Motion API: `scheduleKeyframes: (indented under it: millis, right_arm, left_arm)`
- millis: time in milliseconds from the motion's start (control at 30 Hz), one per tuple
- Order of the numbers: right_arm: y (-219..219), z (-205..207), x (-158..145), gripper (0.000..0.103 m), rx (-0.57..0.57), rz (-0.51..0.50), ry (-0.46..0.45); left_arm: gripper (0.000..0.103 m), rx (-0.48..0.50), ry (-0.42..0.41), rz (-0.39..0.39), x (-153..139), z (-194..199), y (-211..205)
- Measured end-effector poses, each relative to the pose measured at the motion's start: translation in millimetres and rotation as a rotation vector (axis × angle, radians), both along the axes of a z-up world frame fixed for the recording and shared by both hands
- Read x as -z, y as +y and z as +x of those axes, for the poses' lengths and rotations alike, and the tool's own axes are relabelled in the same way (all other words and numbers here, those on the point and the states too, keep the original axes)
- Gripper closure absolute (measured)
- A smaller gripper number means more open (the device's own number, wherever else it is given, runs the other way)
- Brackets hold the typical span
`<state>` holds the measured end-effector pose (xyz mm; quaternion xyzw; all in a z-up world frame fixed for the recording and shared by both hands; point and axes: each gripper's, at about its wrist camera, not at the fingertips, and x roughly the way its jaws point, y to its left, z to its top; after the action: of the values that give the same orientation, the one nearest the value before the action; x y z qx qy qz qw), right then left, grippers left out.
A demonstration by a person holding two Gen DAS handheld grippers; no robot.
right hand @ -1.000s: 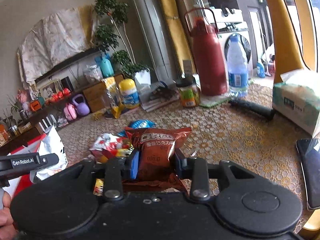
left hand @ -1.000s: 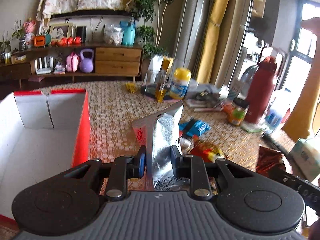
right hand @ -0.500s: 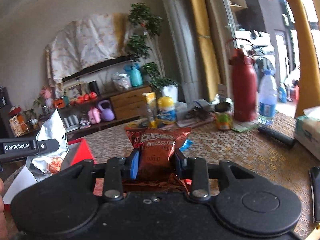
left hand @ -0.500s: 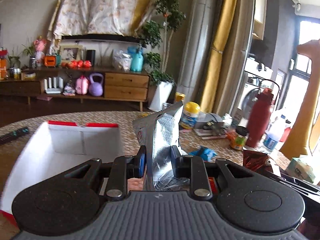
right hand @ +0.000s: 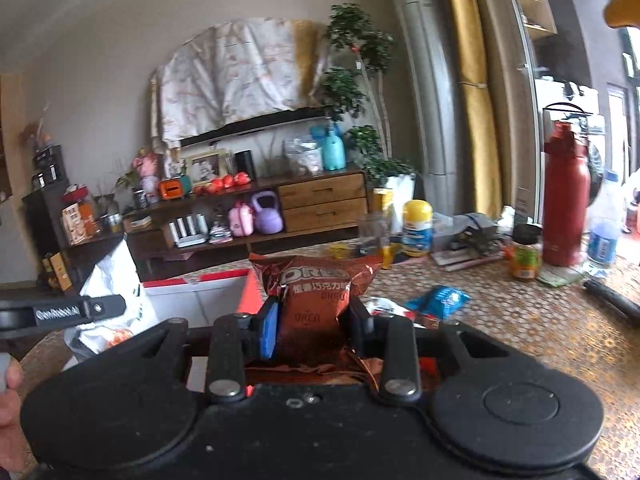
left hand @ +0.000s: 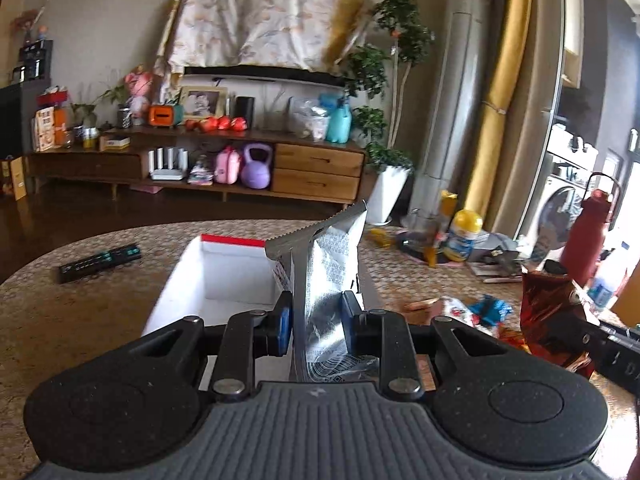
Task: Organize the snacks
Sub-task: 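Lift both held packets and carry them over the open cardboard box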
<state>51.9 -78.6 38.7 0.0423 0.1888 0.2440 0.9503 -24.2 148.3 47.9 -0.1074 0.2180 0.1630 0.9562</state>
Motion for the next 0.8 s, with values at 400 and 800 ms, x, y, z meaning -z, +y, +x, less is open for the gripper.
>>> scheduleKeyframes:
  millis: [400, 800]
  right_arm:
    - [74.5, 0.2, -7.4, 0.069, -0.137, -0.060, -0.006]
    - [131.2, 13.4, 8.1, 0.069, -0.232, -0.141, 0.057]
  left_arm:
    - [0.079, -0.055, 0.089, -0.019, 30.1, 0.3, 43.7]
    - [0.078, -0.054, 0.177, -0.026, 52.1, 13.3, 60.1]
